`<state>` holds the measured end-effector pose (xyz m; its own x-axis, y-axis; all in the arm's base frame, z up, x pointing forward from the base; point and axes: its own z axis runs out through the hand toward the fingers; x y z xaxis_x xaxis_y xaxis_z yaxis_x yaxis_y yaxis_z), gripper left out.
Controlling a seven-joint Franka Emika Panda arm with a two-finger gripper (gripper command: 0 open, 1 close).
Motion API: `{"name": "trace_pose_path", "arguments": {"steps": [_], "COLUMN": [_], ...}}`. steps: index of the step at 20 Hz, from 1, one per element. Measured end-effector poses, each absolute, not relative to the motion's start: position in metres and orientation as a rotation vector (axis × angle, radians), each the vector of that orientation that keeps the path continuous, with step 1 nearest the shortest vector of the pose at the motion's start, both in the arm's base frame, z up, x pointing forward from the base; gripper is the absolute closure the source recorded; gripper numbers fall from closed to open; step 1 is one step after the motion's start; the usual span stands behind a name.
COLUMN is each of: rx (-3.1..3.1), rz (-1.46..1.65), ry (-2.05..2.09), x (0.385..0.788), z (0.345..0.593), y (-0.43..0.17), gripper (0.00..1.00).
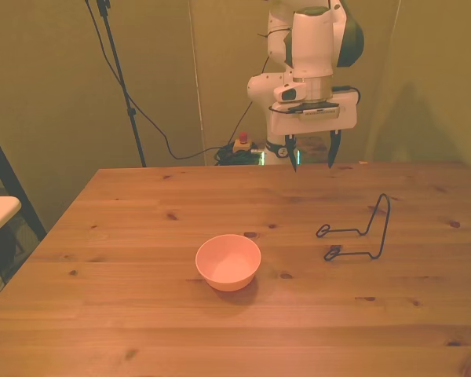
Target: Load the bowl
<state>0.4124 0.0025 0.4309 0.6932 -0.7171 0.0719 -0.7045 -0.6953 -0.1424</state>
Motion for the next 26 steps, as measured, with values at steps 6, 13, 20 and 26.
{"name": "trace_pose_path", "arguments": {"steps": [6,13,20,26], "rx": [-2.796,-2.755,-2.717,-2.707], "rz": [-0.31,-0.412,-0.452,-0.443], "ry": [1.225,1.339,1.404,1.502], "x": [0.438,0.502,0.573,0.626], "z": [0.464,0.489,0.471,0.438], "y": [-0.024,-0.099,-0.13,-0.133], "gripper": [0.0,0.0,0.0,0.0]}}
